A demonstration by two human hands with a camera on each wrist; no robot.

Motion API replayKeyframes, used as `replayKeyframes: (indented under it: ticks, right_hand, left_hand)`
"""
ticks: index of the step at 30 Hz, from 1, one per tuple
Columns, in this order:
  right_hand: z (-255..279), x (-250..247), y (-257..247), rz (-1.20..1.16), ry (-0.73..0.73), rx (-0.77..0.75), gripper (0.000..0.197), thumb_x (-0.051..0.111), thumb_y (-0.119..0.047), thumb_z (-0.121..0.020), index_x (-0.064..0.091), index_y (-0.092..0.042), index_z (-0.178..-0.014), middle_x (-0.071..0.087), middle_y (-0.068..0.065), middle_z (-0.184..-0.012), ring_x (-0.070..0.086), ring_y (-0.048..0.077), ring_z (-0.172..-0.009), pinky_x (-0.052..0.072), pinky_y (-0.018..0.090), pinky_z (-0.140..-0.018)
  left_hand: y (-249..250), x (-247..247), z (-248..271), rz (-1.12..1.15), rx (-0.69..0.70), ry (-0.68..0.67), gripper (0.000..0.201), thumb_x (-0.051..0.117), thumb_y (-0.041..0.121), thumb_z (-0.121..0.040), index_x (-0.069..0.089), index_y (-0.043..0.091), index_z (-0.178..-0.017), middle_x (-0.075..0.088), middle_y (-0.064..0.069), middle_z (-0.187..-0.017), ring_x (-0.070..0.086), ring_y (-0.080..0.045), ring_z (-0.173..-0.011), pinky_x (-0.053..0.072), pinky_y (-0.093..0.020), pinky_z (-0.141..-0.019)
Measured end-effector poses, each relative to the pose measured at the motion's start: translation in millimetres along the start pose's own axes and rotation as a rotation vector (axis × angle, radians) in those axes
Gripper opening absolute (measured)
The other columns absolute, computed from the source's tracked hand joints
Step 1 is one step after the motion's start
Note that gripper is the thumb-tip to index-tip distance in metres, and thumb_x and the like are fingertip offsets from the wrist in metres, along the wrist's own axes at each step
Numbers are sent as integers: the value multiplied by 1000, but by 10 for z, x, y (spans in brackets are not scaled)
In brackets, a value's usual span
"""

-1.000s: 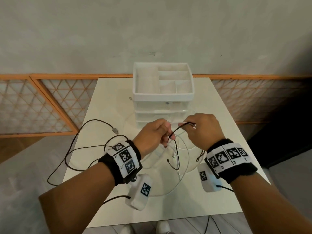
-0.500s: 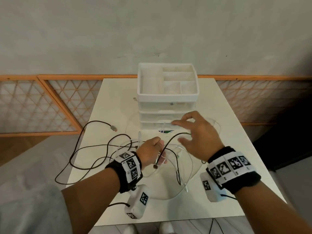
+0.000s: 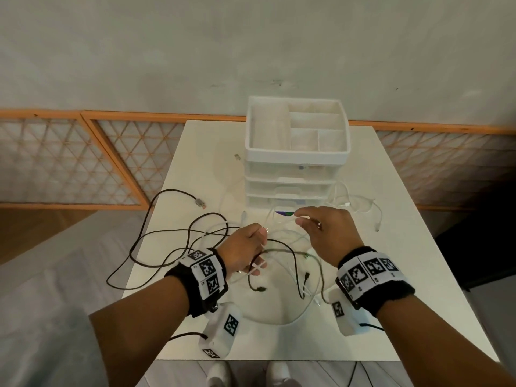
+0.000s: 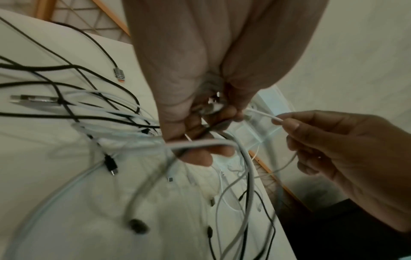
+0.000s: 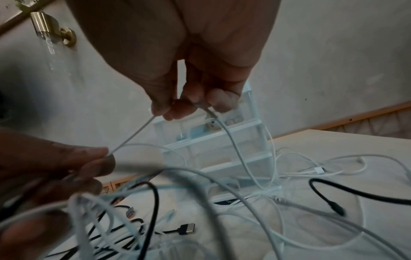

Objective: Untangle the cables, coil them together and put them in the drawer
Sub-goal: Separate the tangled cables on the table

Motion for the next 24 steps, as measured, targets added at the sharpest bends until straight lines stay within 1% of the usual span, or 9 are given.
replayKeyframes:
  ticks: [3,5,7,10,13,17,20,22,24]
  right_hand:
    - [59,71,-196,34,-55,-69,49,69,-46,-83,56,-44,-131,53,-9,-123,54,8,-77,54,36,-81]
    - [149,305,-363,108,-270,-100,79,74,-51,-76,33,-52,-143,28,-18,-148,46,1,-89,51,32,-85]
    - [229,528,-460,228,-409,-135,88,74,-46,-74,23,-52,-145,19,-19,-154,48,2,-100,50,34,-88]
    - [170,650,-390,324,-374,-99,51,63,-34,-84,44,-37,-132,53,-12,-129,60,17,-108,50,35,-83]
    - [83,591,-335,366,-239,-63,17,48,-33,-90,60,-30,-101,65,-7,-95,63,22,-93,48,33,-72]
    - [63,607,-385,403,-171,-129,23,52,-46,-91,67,-29,-93,69,-7,-84,60,22,-90,43,34,-73]
    - [22,552,-474,417,-43,-220,21,62,-42,-85,69,-24,-78,68,-7,-67,57,25,-80,40,39,-73]
    - [-28,422,-431,400,39,-171,21,58,-36,-83,66,-21,-70,63,-6,-59,54,25,-74,37,39,-73]
    - [-88,265,-285,390,73,-71,22,52,-31,-82,66,-18,-74,63,-4,-60,55,26,-76,35,39,-77]
  left_hand:
    - [85,-30,-15,-88,38,33,29,38,28,-103,52,15,-81,42,-2,-66,49,-17,-64,54,-35,-64]
    - [187,-22,-9,-152,80,24,29,40,23,-102,55,14,-80,47,-5,-73,48,-17,-70,56,-38,-68]
    - [271,10,-1,-172,108,-13,29,41,23,-103,59,11,-84,53,-6,-83,50,-17,-74,57,-41,-70]
    - [294,-30,-4,-126,117,-27,26,44,15,-103,63,6,-88,59,-1,-88,54,-14,-71,60,-38,-68]
    - [199,-200,-28,-58,113,45,25,46,8,-100,65,3,-85,60,0,-86,53,-13,-61,56,-27,-58]
    - [105,-312,-32,-62,117,115,26,45,8,-99,65,6,-83,60,-4,-71,54,-10,-51,51,-23,-54]
    - [179,-337,-22,-103,185,166,27,43,7,-99,62,10,-82,56,-1,-64,50,-5,-44,43,-18,-49]
    - [245,-406,-17,-138,238,200,28,42,9,-100,59,16,-79,55,-2,-72,47,-5,-42,38,-21,-50]
    - [245,-485,-33,-120,251,201,28,40,9,-100,56,18,-79,51,-3,-75,46,-8,-47,37,-21,-50]
Point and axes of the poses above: each hand's wrist, its own z-axis away from the middle knuckle, its own x-axis out of the palm, y = z × x, the point moved 10 cm from there along -z, towards the middle knuckle
